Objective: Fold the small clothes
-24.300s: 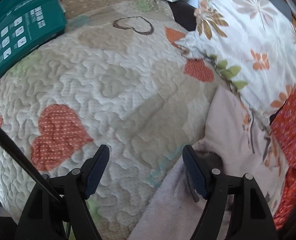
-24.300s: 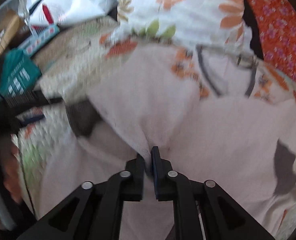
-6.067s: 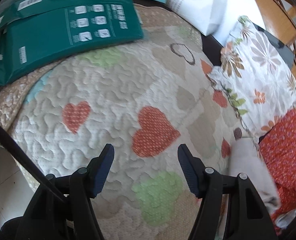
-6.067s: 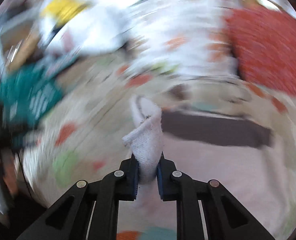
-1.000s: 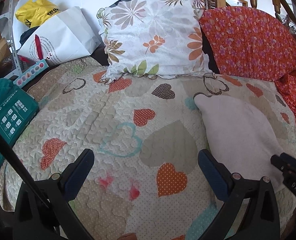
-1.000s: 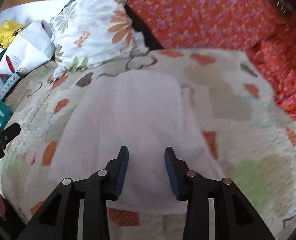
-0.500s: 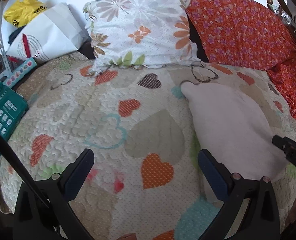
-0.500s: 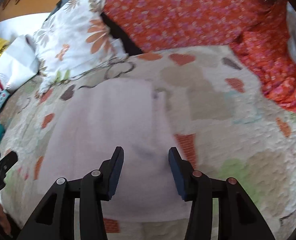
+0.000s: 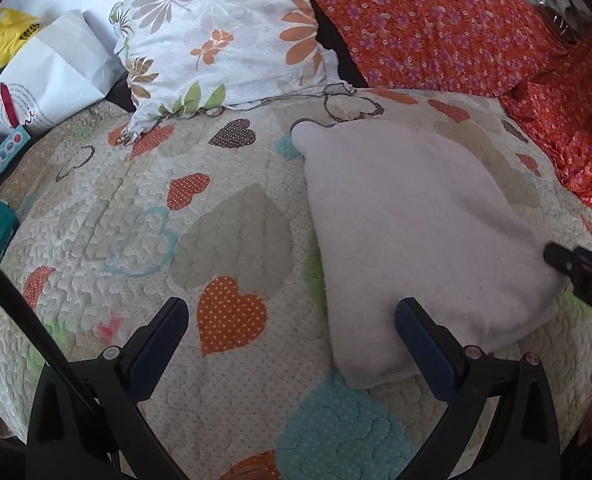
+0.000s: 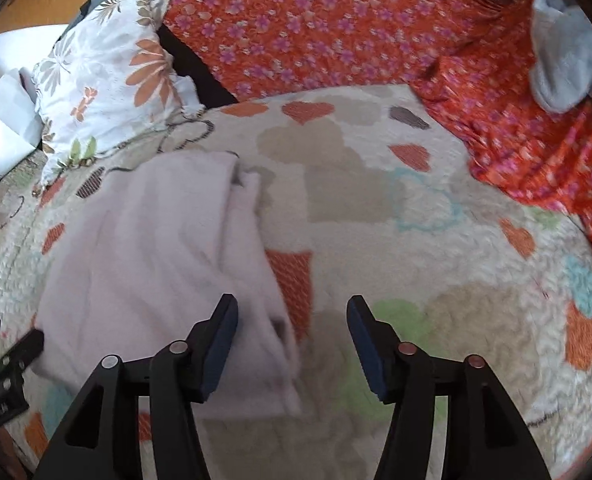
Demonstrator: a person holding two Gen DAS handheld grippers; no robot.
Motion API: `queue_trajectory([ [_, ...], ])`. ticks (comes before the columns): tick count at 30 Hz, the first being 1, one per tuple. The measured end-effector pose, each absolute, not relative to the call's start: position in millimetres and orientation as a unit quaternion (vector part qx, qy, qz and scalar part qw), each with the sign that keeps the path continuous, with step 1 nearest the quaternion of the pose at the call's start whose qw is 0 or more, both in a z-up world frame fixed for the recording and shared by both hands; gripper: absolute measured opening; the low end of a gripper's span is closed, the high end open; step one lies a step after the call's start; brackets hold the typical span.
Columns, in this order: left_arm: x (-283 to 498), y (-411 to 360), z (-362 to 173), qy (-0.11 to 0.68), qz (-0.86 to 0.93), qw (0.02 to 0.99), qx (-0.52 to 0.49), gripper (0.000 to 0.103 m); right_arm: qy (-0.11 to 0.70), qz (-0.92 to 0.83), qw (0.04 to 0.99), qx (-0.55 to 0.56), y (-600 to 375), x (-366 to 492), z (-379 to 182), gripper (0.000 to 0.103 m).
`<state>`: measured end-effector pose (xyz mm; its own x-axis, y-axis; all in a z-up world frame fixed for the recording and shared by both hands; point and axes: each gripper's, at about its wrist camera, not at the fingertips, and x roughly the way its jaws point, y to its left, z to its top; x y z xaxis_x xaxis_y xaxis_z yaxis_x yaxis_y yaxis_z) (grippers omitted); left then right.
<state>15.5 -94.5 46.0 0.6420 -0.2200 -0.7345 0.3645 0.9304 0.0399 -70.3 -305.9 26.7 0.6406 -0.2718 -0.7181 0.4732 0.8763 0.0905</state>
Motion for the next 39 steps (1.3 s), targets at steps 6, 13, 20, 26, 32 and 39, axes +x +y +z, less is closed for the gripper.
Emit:
queue_trajectory([
  [6, 17, -92, 38, 0.411, -0.176, 0.892, 0.067, 0.103, 0.367, -0.209, 0.892, 0.159, -299, -88, 21, 0.067],
  [13, 12, -88, 37, 0.420, -0.190, 0.886, 0.057, 0.103, 0.359, -0.213, 0.899, 0.130, -289, -88, 25, 0.068],
  [20, -3, -75, 40, 0.420, -0.174, 0.888, 0.078, 0.103, 0.359, -0.211, 0.898, 0.139, -278, -102, 21, 0.068],
  [26, -16, -63, 24, 0.456, -0.153, 0.874, 0.071, 0.103, 0.387, -0.195, 0.889, 0.145, -259, -116, 4, 0.071],
  [32, -18, -65, -5, 0.505, -0.153, 0.847, 0.071, 0.103, 0.419, -0.190, 0.878, 0.135, -251, -112, -10, 0.072],
  [39, -22, -62, -7, 0.485, -0.148, 0.860, 0.055, 0.103, 0.422, -0.193, 0.875, 0.140, -251, -111, -13, 0.076],
])
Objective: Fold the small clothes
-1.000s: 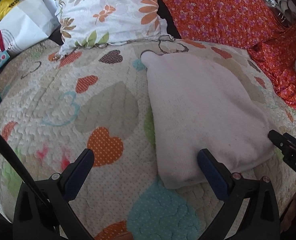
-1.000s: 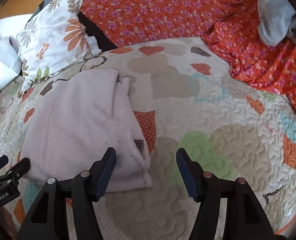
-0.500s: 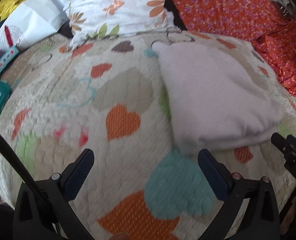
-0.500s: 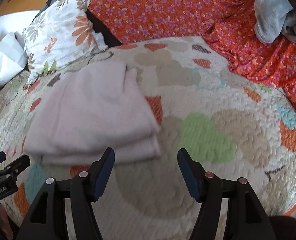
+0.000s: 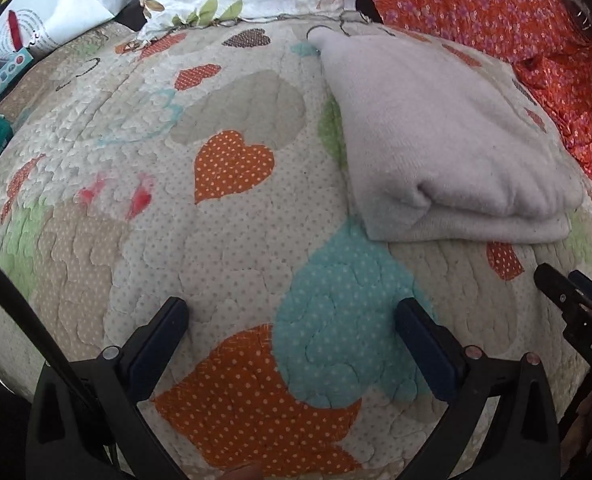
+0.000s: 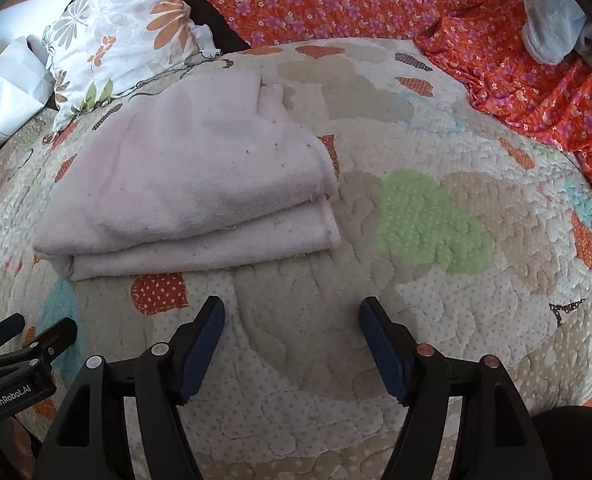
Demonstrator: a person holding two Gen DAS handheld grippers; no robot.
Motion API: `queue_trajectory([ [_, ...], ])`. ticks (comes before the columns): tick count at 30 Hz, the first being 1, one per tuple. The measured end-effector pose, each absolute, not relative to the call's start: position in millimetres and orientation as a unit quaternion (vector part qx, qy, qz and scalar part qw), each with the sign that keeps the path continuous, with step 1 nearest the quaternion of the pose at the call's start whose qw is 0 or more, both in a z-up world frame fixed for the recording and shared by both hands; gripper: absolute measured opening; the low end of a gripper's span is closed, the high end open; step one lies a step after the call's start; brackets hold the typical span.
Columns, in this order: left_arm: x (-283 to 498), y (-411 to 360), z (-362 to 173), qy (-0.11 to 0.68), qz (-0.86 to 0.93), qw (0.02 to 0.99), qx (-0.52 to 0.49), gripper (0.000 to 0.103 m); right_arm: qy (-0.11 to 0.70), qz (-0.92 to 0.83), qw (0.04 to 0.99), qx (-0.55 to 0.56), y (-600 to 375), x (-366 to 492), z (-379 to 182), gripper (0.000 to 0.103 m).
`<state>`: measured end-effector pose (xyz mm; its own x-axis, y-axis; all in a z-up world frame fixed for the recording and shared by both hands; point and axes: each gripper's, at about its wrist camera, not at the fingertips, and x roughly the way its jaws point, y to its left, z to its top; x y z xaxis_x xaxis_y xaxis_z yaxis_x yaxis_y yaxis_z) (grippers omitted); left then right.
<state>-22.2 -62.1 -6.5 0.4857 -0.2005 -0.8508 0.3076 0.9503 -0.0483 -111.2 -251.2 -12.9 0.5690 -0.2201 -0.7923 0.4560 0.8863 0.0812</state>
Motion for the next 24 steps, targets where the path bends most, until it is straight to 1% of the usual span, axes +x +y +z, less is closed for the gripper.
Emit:
queue_trajectory([
  [4, -24, -61, -6, 0.479, -0.144, 0.865, 0.044, 0.103, 0.426, -0.192, 0.875, 0.126, -247, -107, -15, 0.082],
  [13, -21, -62, -6, 0.491, -0.142, 0.858, 0.042, 0.103, 0.427, -0.191, 0.875, 0.124, -247, -103, -17, 0.089],
  [24, -23, -62, -7, 0.493, -0.140, 0.858, 0.044, 0.103, 0.424, -0.198, 0.876, 0.118, -243, -99, -19, 0.093],
])
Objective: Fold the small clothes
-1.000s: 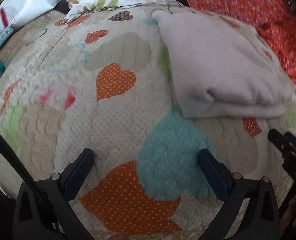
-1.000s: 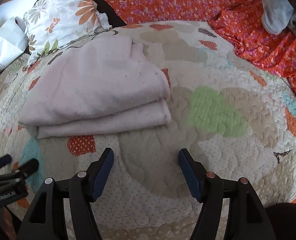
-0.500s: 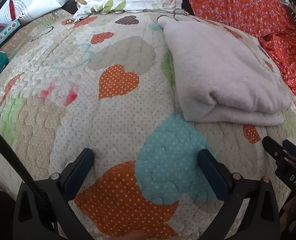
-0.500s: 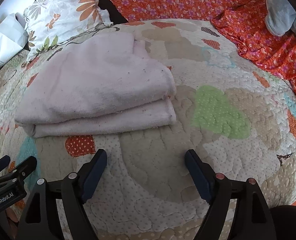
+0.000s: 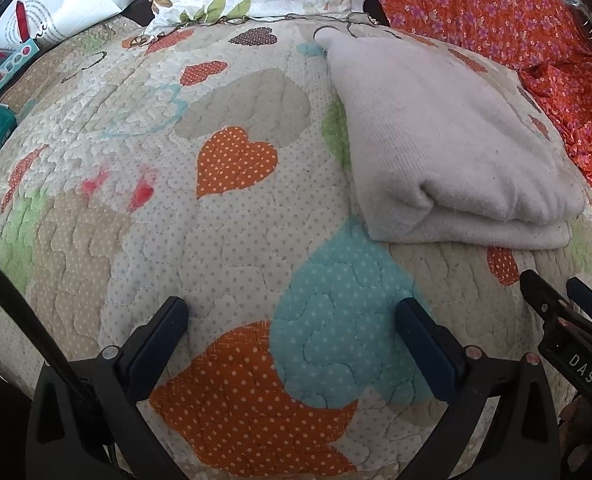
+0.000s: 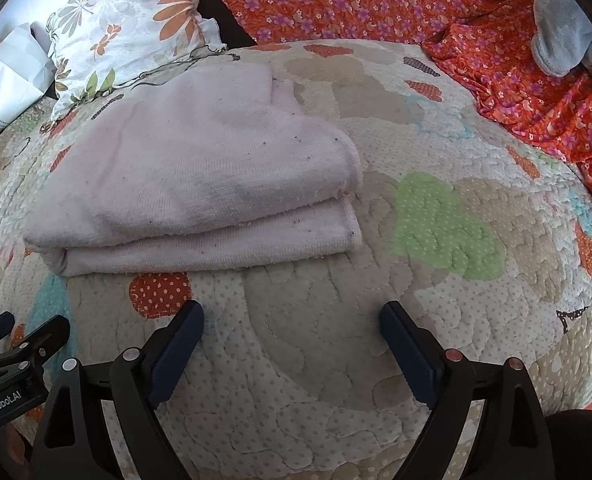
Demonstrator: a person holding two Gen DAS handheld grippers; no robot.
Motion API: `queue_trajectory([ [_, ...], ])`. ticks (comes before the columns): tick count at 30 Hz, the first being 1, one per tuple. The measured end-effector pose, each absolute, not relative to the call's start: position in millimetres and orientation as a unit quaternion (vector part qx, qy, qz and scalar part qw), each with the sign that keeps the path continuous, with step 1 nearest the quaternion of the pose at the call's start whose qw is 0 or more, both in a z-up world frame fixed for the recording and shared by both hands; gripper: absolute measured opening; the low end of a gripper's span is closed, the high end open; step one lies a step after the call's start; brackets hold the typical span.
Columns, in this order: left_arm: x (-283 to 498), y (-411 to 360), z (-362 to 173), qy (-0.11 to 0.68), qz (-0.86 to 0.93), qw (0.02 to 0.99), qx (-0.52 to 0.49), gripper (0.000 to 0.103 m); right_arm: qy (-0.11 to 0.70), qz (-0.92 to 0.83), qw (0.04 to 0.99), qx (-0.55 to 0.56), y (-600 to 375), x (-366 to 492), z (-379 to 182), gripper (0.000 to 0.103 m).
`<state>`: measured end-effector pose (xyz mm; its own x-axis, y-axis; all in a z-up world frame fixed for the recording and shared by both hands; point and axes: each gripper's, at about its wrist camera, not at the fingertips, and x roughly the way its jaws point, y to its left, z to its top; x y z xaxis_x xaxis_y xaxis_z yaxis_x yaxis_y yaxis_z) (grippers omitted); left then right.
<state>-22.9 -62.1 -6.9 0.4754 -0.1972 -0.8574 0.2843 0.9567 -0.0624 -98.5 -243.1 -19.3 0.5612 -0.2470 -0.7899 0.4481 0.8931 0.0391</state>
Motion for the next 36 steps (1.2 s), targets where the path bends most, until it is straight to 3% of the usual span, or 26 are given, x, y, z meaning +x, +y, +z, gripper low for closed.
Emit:
queue_trajectory([
  [36, -22.7, -61.2, -6.9, 0.494, -0.140, 0.857, 0.045, 0.103, 0.424, -0.199, 0.876, 0.117, -242.7, -97.5, -19.7, 0.095],
])
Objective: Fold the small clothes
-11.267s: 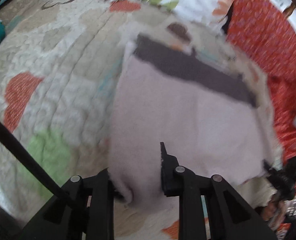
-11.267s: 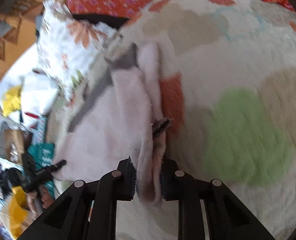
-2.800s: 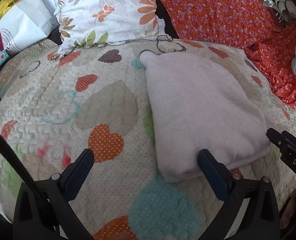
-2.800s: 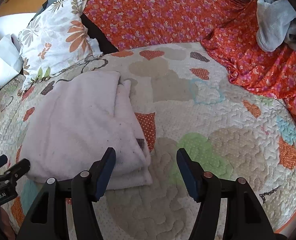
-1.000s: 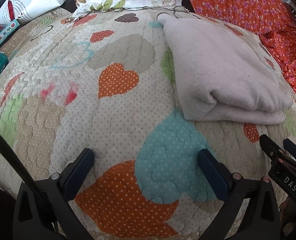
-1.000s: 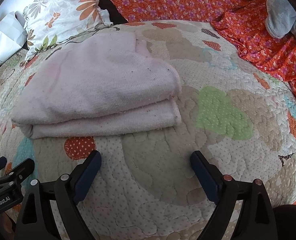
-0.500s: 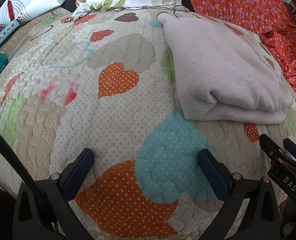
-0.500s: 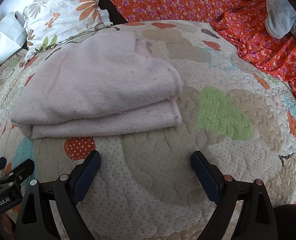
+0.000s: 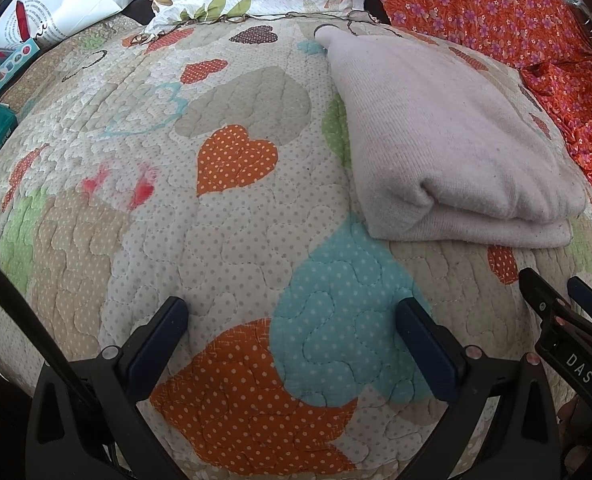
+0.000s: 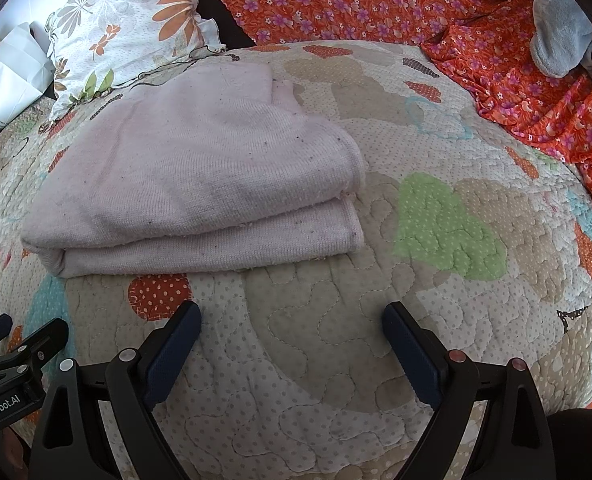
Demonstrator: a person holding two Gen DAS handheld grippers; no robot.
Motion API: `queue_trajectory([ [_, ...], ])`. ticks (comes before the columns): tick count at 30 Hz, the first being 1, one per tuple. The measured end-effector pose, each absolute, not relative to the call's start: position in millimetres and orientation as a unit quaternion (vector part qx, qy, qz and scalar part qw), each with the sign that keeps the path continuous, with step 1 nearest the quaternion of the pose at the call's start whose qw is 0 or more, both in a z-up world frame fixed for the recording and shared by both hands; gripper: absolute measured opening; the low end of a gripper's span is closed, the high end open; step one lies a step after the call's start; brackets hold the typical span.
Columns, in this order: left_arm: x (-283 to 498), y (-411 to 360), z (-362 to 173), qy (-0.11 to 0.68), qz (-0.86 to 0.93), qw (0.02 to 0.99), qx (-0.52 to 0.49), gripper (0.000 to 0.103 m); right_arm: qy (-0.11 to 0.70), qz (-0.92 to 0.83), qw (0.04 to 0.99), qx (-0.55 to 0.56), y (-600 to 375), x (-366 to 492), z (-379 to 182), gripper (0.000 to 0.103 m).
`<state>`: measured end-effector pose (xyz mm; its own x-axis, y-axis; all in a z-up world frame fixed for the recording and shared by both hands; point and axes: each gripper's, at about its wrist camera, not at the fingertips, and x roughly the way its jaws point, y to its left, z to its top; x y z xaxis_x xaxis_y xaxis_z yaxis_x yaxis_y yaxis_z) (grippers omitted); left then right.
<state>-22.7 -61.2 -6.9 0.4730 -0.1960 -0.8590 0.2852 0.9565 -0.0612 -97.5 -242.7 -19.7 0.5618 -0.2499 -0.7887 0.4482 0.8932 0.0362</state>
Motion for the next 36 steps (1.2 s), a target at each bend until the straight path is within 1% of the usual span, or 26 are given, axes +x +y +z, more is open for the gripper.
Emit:
queue_trajectory([
  [36, -23.8, -61.0, -6.7, 0.493, -0.140, 0.857, 0.046, 0.103, 0.424, -0.202, 0.875, 0.113, -243.1, -97.1, -19.1, 0.095],
])
